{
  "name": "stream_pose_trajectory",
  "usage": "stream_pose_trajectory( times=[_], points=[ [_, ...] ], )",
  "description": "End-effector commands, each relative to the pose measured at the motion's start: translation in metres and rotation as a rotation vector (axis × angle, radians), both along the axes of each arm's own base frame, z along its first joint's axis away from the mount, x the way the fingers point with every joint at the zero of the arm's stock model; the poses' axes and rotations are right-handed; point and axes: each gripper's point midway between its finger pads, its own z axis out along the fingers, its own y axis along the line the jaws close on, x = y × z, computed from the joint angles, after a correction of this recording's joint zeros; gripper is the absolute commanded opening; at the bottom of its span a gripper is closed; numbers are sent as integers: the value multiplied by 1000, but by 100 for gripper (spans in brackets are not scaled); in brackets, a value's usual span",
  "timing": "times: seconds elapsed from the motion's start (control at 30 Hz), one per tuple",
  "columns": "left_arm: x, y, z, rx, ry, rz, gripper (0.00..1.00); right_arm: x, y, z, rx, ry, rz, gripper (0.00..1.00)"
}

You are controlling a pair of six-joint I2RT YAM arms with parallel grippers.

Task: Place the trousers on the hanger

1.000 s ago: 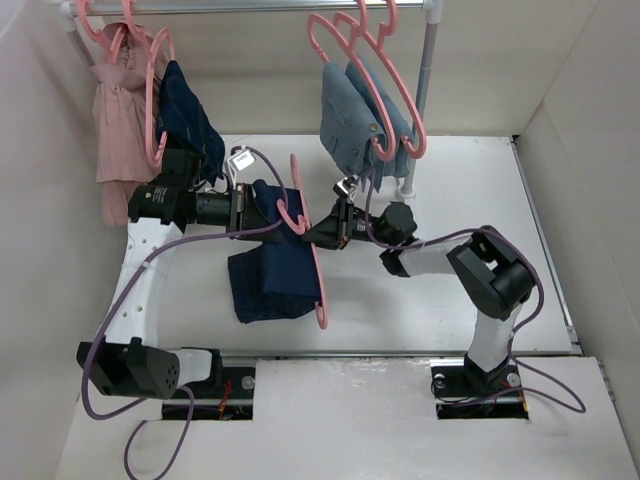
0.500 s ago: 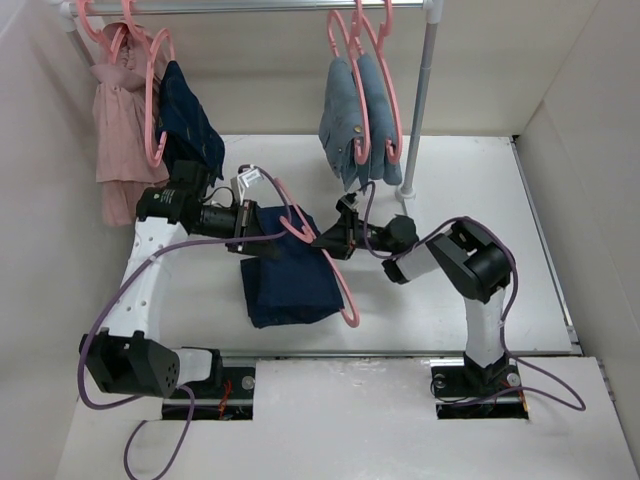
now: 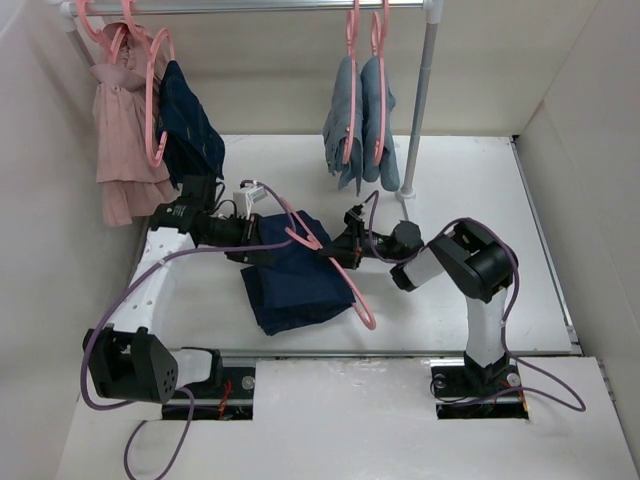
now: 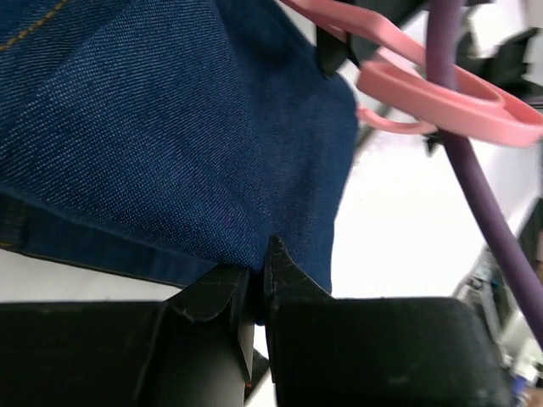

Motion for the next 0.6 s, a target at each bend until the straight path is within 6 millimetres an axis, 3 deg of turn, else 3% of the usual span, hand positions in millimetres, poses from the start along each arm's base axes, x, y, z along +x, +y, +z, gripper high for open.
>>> stream_pose_trajectory(
  times=[0.0,0.2,0.4,0.57],
  points=[
    [45,6,47,23,-354,93,0,2,-28,-11,27,-139,-42,0],
    [40,1,-1,176,-326,14,0,7,-25,-10,35,-147,-52,0],
    [55,23,-44,390,-297,30,0,9,-24,-10,30,-139,-52,0],
    [56,24,-74,509,-253,-22,0,10,-24,-17,20,-133,-53,0]
  ],
)
